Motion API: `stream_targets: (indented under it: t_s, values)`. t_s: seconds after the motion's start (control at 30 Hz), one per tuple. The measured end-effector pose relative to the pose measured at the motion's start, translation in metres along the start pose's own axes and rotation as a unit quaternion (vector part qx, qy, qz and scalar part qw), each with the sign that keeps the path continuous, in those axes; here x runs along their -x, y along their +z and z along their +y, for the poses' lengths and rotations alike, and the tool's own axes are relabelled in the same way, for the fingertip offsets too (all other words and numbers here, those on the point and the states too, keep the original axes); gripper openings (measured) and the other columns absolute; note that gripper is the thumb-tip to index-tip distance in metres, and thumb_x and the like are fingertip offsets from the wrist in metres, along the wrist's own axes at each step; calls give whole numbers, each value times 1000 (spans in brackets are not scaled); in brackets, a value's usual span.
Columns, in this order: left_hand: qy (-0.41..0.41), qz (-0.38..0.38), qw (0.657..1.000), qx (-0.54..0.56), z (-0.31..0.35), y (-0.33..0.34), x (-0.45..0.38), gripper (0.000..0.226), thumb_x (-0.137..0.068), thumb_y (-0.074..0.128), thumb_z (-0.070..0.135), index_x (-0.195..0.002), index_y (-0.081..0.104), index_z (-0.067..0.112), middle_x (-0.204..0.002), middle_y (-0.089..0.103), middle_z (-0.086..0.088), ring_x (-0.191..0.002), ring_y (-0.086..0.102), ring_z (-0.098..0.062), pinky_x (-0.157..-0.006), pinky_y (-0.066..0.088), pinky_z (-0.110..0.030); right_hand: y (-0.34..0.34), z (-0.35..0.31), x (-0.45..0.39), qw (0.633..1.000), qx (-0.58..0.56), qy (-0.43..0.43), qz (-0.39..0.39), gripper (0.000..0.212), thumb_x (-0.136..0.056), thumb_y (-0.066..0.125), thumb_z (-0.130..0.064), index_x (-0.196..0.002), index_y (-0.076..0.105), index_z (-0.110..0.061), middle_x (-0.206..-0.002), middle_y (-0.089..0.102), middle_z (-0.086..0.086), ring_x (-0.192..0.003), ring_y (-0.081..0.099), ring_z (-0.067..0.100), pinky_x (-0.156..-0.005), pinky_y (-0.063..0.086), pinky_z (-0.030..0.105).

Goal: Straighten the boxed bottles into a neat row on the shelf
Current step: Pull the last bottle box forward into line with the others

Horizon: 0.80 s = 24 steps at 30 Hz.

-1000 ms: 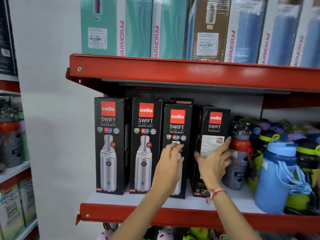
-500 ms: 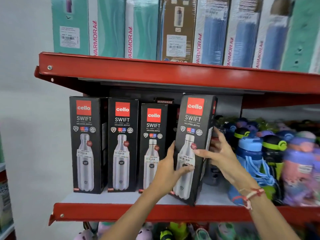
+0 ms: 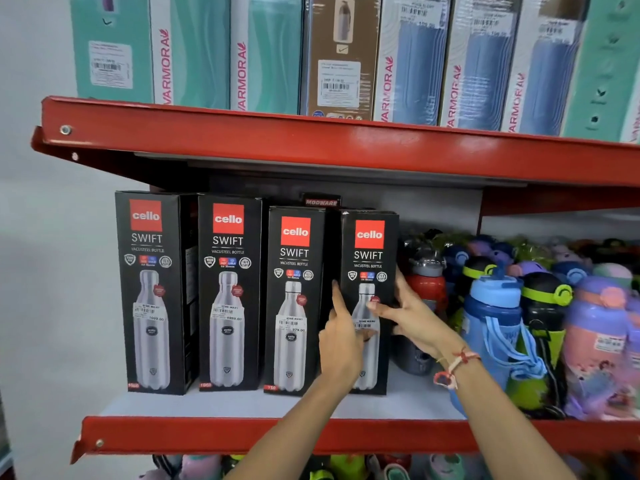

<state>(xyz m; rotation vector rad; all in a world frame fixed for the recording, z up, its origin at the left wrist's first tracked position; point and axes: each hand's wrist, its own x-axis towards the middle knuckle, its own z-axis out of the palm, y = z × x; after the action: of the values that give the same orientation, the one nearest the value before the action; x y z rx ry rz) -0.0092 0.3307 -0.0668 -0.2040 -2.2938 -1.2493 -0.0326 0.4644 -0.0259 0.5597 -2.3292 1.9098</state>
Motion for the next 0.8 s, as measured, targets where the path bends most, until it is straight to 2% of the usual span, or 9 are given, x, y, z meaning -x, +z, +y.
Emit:
stream_targets:
  t_s: [0.2, 0.27, 0.33, 0.43, 0.5, 0.57, 0.6, 0.7, 0.8]
  values:
    - [8, 7, 999, -43, -5, 10, -4, 98, -85, 66, 16, -151, -6, 23, -133, 56, -15, -102, 65, -36, -82, 51, -45, -4, 17, -4, 1000, -2, -5, 14, 90, -88, 66, -17, -145, 9, -56, -122, 47, -42, -130, 41, 5, -94, 43, 40]
    - [1, 5, 998, -64, -5, 11, -3, 95, -88, 62, 13, -151, -9, 23, -136, 53, -15, -100, 65, -36, -80, 50, -45, 0, 16, -1, 999, 33, -14, 36, 89, -88, 66, -18, -147, 9, -52, -126, 47, -36, -132, 41, 8, -96, 44, 37]
    - [-1, 0, 996, -92, -5, 8, -2, 90, -91, 54, 6, -151, -11, 23, -140, 47, -16, -99, 64, -37, -79, 52, -45, 7, 10, 3, 990, 101, -42, 86, 88, -86, 68, -15, -150, 13, -40, -135, 50, -19, -131, 43, 13, -104, 41, 42]
    - [27, -6, 993, -111, -6, -8, 7, 76, -95, 48, 7, -152, -2, 19, -146, 41, -15, -101, 63, -36, -79, 52, -42, 28, 0, 14, 937, 229, -77, 252, 84, -81, 72, -12, -150, 24, -23, -141, 47, 9, -127, 48, 25, -106, 40, 45]
    - [77, 7, 991, -111, -12, -27, 14, 62, -99, 42, 17, -152, 10, 16, -140, 51, -13, -101, 64, -33, -80, 51, -41, 51, -8, 23, 873, 289, -120, 374, 75, -79, 70, -8, -145, 34, -17, -132, 44, 16, -119, 46, 32, -99, 40, 42]
    - [119, 40, 987, -100, -25, -55, 23, 50, -101, 37, 23, -149, 25, 16, -125, 65, -10, -96, 65, -32, -80, 50, -43, 79, -18, 31, 822, 332, -197, 418, 59, -78, 67, -6, -134, 48, -14, -119, 47, 15, -108, 45, 30, -91, 38, 38]
    - [133, 63, 985, -85, -34, -71, 27, 45, -101, 37, 24, -145, 34, 17, -119, 68, -8, -93, 67, -31, -78, 50, -42, 93, -23, 33, 825, 332, -224, 398, 50, -79, 65, -7, -128, 54, -15, -115, 48, 12, -104, 46, 28, -89, 40, 37]
    - [155, 134, 978, -36, -69, -126, 37, 32, -100, 41, 21, -130, 52, 17, -111, 70, -1, -90, 67, -21, -74, 51, -33, 144, -32, 34, 894, 272, -241, 261, 29, -88, 60, -11, -116, 62, -17, -107, 52, 1, -96, 56, 14, -85, 50, 31]
    - [142, 198, 969, -28, -112, -174, 37, 26, -98, 43, 13, -122, 55, 15, -113, 59, 2, -106, 56, -15, -92, 44, -29, 204, -30, 31, 940, 203, -230, 146, 23, -92, 57, -11, -114, 64, -15, -99, 63, -7, -90, 63, 3, -82, 51, 17]
